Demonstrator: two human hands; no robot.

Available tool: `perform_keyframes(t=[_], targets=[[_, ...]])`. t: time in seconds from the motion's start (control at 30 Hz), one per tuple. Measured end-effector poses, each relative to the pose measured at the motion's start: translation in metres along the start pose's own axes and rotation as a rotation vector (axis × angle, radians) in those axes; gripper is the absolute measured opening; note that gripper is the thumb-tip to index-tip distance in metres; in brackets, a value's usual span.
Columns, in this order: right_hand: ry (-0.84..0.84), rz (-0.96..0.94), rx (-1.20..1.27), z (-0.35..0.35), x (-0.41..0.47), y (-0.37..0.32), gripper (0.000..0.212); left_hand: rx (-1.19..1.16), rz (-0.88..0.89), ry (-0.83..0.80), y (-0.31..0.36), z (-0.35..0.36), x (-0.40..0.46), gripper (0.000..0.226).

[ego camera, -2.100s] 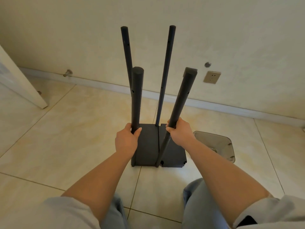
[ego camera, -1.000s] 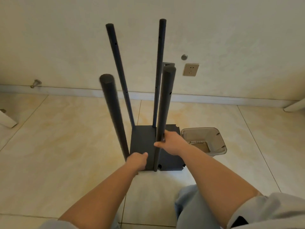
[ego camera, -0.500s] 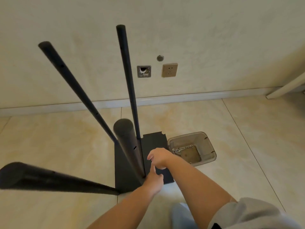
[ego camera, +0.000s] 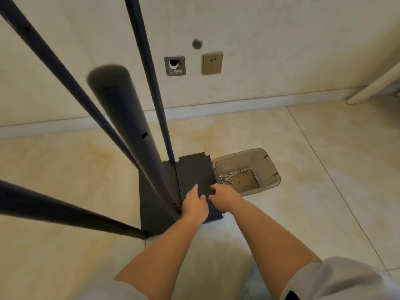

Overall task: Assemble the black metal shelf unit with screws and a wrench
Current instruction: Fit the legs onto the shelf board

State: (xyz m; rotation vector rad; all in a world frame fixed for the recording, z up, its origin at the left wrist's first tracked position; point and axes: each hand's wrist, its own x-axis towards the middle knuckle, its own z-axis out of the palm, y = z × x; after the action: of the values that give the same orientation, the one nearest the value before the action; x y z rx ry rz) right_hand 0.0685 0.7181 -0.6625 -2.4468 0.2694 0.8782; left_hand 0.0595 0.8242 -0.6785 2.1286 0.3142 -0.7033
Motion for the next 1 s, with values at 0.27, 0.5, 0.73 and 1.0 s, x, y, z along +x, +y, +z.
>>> perform_keyframes(t=[0.27, 0.5, 0.73, 1.0], targets=[[-0.047, 0.005, 0.217, 0.024, 0.044, 0.015, 0.053, -0.005, -0.185, 0.202, 0.003, 0.024, 0.037, 0.044], [-0.084, 0.148, 0.507, 0.045, 0.089, 0.035, 0.065, 0.067, -0.221, 0.194, -0.025, 0.053, 0.076, 0.047], [-0.041, 0.229, 0.590, 0.057, 0.108, 0.061, 0.071, 0.016, -0.347, 0.302, -0.057, 0.064, 0.094, 0.065], [-0.143, 0.322, 0.594, 0.064, 0.116, 0.084, 0.068, -0.057, -0.359, 0.294, -0.069, 0.057, 0.115, 0.060]])
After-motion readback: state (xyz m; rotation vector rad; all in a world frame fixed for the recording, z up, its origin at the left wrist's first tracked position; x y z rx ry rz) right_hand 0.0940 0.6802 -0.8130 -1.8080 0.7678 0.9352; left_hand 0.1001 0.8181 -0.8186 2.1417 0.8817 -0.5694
